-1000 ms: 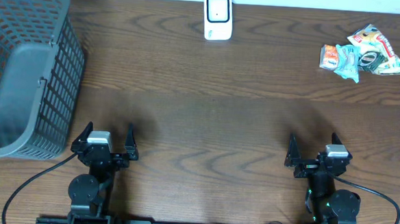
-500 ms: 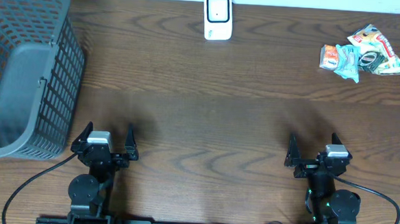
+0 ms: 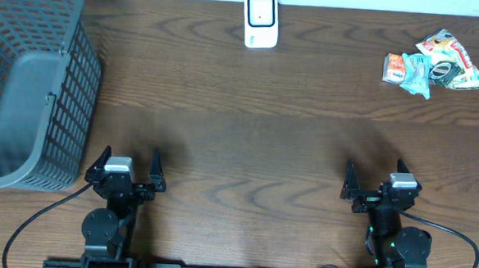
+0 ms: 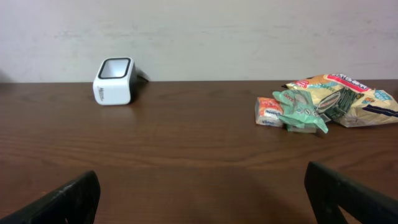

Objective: Scan the item barcode

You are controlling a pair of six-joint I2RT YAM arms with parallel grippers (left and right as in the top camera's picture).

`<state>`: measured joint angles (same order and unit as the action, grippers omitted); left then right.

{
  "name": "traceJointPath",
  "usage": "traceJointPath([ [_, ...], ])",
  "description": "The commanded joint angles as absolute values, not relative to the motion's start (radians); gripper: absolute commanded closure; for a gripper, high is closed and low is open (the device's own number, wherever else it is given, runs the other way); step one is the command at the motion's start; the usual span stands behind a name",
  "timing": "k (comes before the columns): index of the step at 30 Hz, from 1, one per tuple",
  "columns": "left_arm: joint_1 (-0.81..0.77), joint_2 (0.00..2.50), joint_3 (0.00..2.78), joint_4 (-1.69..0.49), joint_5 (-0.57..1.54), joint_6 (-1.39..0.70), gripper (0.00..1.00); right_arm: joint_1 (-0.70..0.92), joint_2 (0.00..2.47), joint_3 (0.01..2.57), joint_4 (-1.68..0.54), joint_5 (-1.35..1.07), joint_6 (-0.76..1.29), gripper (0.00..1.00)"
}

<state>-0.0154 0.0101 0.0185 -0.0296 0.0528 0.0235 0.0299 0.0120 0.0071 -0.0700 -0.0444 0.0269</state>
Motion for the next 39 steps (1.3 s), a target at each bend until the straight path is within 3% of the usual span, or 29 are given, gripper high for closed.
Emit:
traceJointPath([
  [1, -0.019, 0.004, 0.004, -0.071, 0.037, 0.033, 0.02, 0.027, 0.007, 0.006, -0.075, -0.033, 0.036, 0.01],
  [39, -0.019, 0.004, 0.004, -0.071, 0.037, 0.033, 0.02, 0.026, 0.006, 0.006, -0.076, -0.021, 0.036, 0.01],
])
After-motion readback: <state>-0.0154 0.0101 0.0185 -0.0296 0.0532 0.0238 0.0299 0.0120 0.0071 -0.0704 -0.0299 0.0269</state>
